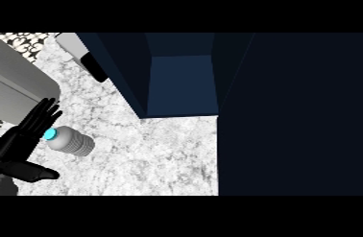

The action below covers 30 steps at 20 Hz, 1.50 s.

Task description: Pick up the bottled water, place it into the cabinet and close the cabinet

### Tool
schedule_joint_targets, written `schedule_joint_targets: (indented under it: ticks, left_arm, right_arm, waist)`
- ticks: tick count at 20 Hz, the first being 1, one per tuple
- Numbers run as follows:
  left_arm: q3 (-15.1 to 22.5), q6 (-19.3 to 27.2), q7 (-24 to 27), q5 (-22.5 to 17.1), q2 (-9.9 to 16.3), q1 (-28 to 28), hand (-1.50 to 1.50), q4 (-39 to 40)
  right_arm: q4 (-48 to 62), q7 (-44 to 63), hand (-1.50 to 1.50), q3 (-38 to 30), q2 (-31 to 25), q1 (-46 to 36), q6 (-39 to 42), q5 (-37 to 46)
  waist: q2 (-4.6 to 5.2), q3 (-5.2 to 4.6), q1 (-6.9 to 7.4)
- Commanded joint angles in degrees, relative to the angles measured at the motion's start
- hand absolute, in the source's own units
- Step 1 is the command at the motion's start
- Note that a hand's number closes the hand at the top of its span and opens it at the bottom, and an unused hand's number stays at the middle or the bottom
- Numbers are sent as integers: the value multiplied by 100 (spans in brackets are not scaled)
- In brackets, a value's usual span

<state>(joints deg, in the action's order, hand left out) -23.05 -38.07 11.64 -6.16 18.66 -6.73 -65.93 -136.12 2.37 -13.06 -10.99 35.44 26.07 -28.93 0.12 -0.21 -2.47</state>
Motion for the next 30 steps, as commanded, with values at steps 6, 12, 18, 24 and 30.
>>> schedule_joint_targets:
  ticks: [6,12,18,24,30]
  left_arm:
    - [67,292,1455,853,168,-216,-150,1780]
    - [179,706,2127,1164,-86,-839,-150,2943]
    - [196,-138,2555,1017,178,-1021,-150,3664]
    - [350,-316,2997,1038,66,-1118,-150,3987]
    - [150,-841,2844,548,-105,-1316,150,4309]
  right_arm:
    - [-1148,249,-150,-38,-55,692,66,-1039]
    - [-1073,45,-150,-14,-77,688,50,-967]
    - [-937,-108,-150,-244,-312,796,125,-1170]
    - [-1052,-256,-150,-242,-257,1036,59,-1062]
    - [-783,-607,-150,-331,-326,1044,209,-1061]
  waist:
    - [2,-6,3]
    - [27,-15,-45]
    - [20,-11,19]
    - [20,-19,-2]
    - [13,-19,17]
